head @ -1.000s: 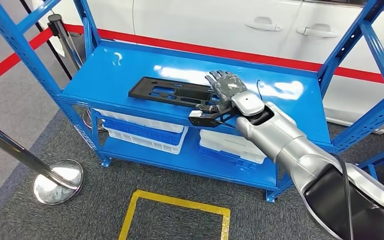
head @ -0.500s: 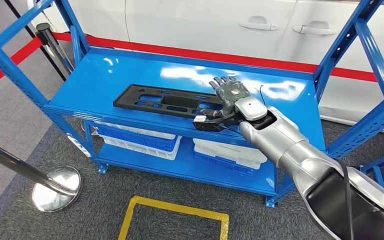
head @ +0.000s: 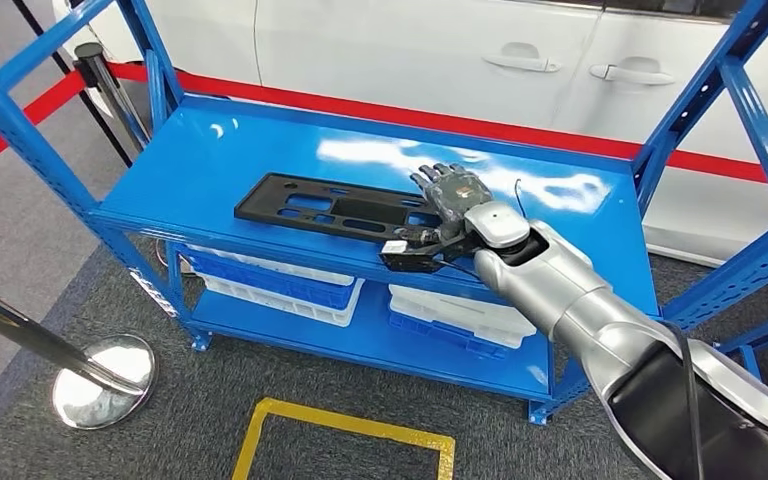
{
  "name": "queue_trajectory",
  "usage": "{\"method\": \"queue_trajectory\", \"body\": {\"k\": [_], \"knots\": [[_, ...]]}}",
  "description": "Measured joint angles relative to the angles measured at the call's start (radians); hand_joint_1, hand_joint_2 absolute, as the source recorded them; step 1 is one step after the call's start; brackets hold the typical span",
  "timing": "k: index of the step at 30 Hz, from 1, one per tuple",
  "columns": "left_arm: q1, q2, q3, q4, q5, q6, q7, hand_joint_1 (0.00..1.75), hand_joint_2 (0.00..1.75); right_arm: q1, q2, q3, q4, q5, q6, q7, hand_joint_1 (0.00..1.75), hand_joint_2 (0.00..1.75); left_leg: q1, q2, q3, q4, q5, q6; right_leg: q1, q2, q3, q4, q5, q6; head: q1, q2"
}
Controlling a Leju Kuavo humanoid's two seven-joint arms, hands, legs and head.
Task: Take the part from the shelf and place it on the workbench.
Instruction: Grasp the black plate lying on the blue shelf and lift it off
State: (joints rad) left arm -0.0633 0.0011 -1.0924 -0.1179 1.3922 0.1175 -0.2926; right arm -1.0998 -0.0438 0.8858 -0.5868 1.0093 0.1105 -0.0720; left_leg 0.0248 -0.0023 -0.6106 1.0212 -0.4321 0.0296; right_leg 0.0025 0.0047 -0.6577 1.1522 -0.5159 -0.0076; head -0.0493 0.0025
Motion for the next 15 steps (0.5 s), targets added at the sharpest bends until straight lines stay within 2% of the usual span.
{"method": "queue_trajectory", "body": {"k": [2,3,4,5,6,8,9,10,12,14,15], "knots": [[-0.001,0.0,-0.001,0.0,0.009,0.002,0.005,0.0,0.0,0.005,-0.002,0.0,0.004,-0.016,0.02,-0.012,0.0,0.0,0.001,0.0,0.001,0.0,-0.001,0.002,-0.011,-0.001,-0.062,0.117,-0.044,0.012,0.0,0.0],[-0.002,-0.002,-0.001,0.0,0.015,0.006,0.01,0.0,0.0,0.008,-0.001,0.0,0.006,-0.025,0.032,-0.017,0.0,0.0,0.002,-0.001,0.001,0.0,-0.002,0.002,-0.015,-0.001,-0.079,0.142,-0.042,0.016,0.0,0.0],[-0.002,-0.005,-0.001,0.0,0.02,0.012,0.015,0.0,0.0,0.01,0.0,0.0,0.009,-0.034,0.044,-0.022,0.0,0.0,0.003,-0.002,0.003,0.001,-0.004,0.0,-0.02,-0.001,-0.079,0.135,-0.024,0.019,0.0,0.0],[-0.002,-0.009,-0.001,0.0,0.024,0.02,0.02,0.0,0.0,0.01,0.002,0.0,0.013,-0.039,0.053,-0.025,0.0,0.0,0.005,-0.002,0.005,0.001,-0.006,-0.002,-0.024,-0.002,-0.061,0.091,0.01,0.021,0.0,0.0],[-0.003,-0.013,-0.001,0.0,0.028,0.028,0.023,0.0,0.0,0.01,0.004,0.0,0.017,-0.044,0.061,-0.028,0.0,0.0,0.007,-0.003,0.007,0.002,-0.008,-0.005,-0.026,-0.003,-0.033,0.025,0.046,0.022,0.0,0.0],[-0.006,-0.021,-0.001,0.0,0.03,0.038,0.024,0.0,0.0,0.011,0.011,0.0,0.03,-0.054,0.068,-0.032,0.0,0.0,0.007,-0.004,0.008,0.003,-0.011,-0.016,-0.023,-0.003,0.016,-0.082,0.085,0.02,0.0,0.0],[-0.009,-0.024,-0.002,0.0,0.028,0.04,0.024,0.0,0.0,0.016,0.014,0.0,0.038,-0.057,0.068,-0.033,0.0,0.0,0.006,-0.004,0.007,0.002,-0.011,-0.022,-0.019,-0.002,0.026,-0.106,0.087,0.017,0.0,0.0],[-0.011,-0.026,-0.003,0.0,0.026,0.041,0.024,0.0,0.0,0.024,0.018,0.001,0.046,-0.059,0.065,-0.033,0.0,0.0,0.006,-0.004,0.007,0.0,-0.01,-0.028,-0.014,-0.001,0.028,-0.11,0.083,0.013,0.0,0.0],[-0.013,-0.029,-0.007,0.0,0.022,0.041,0.02,0.0,0.0,0.045,0.023,0.001,0.06,-0.062,0.054,-0.033,0.0,0.0,0.009,-0.004,0.01,-0.002,-0.012,-0.04,-0.014,-0.001,0.032,-0.117,0.085,0.001,0.0,0.0],[-0.014,-0.03,-0.01,0.0,0.021,0.04,0.014,0.0,0.0,0.063,0.026,0.002,0.075,-0.067,0.041,-0.032,0.0,0.0,0.01,-0.002,-0.004,0.038,-0.04,-0.046,-0.016,-0.002,0.04,-0.127,0.088,-0.014,-0.001,0.0],[-0.014,-0.03,-0.011,0.0,0.021,0.039,0.011,0.0,0.0,0.071,0.027,0.002,0.081,-0.068,0.035,-0.032,0.0,0.0,0.01,-0.002,-0.027,0.088,-0.068,-0.045,-0.016,-0.003,0.043,-0.13,0.088,-0.021,-0.001,0.0]]}}
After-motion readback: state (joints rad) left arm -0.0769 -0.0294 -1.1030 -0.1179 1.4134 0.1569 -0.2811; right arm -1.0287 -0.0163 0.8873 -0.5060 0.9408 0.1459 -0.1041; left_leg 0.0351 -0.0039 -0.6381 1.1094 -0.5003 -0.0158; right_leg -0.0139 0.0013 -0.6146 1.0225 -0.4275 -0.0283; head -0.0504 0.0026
